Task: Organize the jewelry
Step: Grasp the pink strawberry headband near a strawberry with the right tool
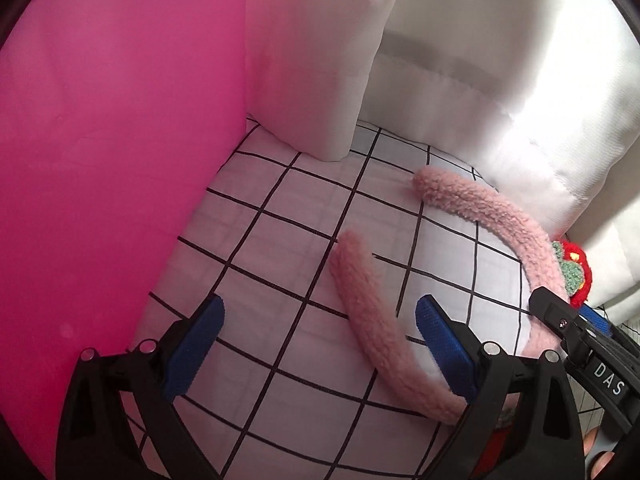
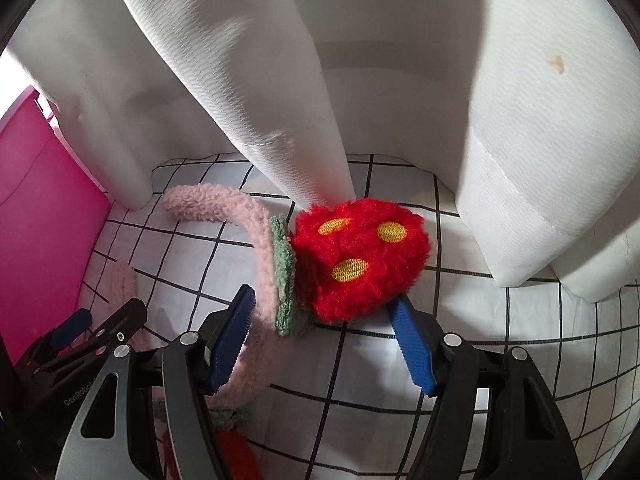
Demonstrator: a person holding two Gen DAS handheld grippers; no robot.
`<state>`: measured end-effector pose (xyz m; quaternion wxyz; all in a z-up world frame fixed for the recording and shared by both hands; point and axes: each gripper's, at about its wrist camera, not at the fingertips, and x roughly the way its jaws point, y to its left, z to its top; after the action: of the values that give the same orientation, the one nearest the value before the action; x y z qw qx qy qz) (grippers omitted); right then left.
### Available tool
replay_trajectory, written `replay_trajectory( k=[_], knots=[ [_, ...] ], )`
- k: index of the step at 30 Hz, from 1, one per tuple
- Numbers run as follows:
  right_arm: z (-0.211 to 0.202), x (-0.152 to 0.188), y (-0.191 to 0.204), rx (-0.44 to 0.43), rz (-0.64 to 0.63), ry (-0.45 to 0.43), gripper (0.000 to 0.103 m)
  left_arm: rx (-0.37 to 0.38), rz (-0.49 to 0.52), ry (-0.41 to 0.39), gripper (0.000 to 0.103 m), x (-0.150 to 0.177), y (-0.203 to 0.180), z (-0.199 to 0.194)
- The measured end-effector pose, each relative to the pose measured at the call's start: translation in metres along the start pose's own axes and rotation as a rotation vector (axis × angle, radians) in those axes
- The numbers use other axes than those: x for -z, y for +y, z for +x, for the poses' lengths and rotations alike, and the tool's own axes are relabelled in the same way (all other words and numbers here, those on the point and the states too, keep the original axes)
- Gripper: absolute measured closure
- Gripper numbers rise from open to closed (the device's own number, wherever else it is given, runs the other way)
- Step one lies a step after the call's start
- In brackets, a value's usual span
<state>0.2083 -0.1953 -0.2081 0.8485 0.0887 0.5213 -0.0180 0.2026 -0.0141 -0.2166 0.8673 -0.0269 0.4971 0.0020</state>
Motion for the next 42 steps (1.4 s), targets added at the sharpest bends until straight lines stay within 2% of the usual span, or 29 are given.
replay_trajectory(
  k=[4, 6, 7, 9, 11, 12, 13, 14, 15, 23, 34, 36, 37, 42],
  knots=[
    [0.005, 0.002, 0.011, 0.067, -0.072, -0.017, 0.038, -0.047, 0.049, -0.02, 0.008, 0.001, -0.008, 0.005],
    [0.009, 0.003, 0.021, 0.104, -0.113, -0.025, 0.038, -0.043, 0.045, -0.024, 0.009, 0.0, -0.009, 0.006],
    [0.01, 0.003, 0.022, 0.102, -0.11, -0.032, 0.038, -0.041, 0.05, -0.027, 0.014, 0.001, -0.009, 0.005],
    [0.009, 0.003, 0.022, 0.103, -0.1, -0.042, 0.045, -0.029, 0.065, -0.043, 0.03, 0.002, -0.012, 0.0],
    [0.006, 0.004, 0.023, 0.101, -0.102, -0.045, 0.063, -0.014, 0.072, -0.056, 0.06, 0.005, -0.017, -0.005],
    [0.005, 0.004, 0.023, 0.095, -0.107, -0.044, 0.067, -0.007, 0.07, -0.062, 0.069, 0.005, -0.017, -0.007],
    [0.004, 0.004, 0.024, 0.09, -0.111, -0.042, 0.07, -0.001, 0.064, -0.063, 0.086, 0.006, -0.016, -0.007],
    [0.002, 0.004, 0.024, 0.082, -0.11, -0.045, 0.072, 0.016, 0.052, -0.059, 0.096, 0.006, -0.014, -0.008],
    [0.0, 0.005, 0.024, 0.071, -0.107, -0.052, 0.072, 0.044, 0.037, -0.051, 0.099, 0.006, -0.011, -0.008],
    [-0.023, 0.015, 0.026, 0.027, -0.104, -0.092, 0.078, 0.09, 0.011, -0.061, 0.102, 0.022, -0.002, -0.023],
    [-0.076, 0.045, 0.025, -0.012, -0.13, -0.155, 0.079, 0.111, -0.009, -0.131, 0.102, 0.051, 0.012, -0.076],
    [-0.086, 0.05, 0.024, -0.015, -0.134, -0.159, 0.082, 0.112, -0.001, -0.144, 0.102, 0.055, 0.01, -0.087],
    [-0.092, 0.052, 0.022, -0.015, -0.136, -0.161, 0.087, 0.114, 0.004, -0.151, 0.102, 0.058, 0.009, -0.093],
    [-0.115, 0.064, 0.017, -0.008, -0.137, -0.177, 0.087, 0.125, 0.024, -0.184, 0.102, 0.066, 0.004, -0.117]
  ],
)
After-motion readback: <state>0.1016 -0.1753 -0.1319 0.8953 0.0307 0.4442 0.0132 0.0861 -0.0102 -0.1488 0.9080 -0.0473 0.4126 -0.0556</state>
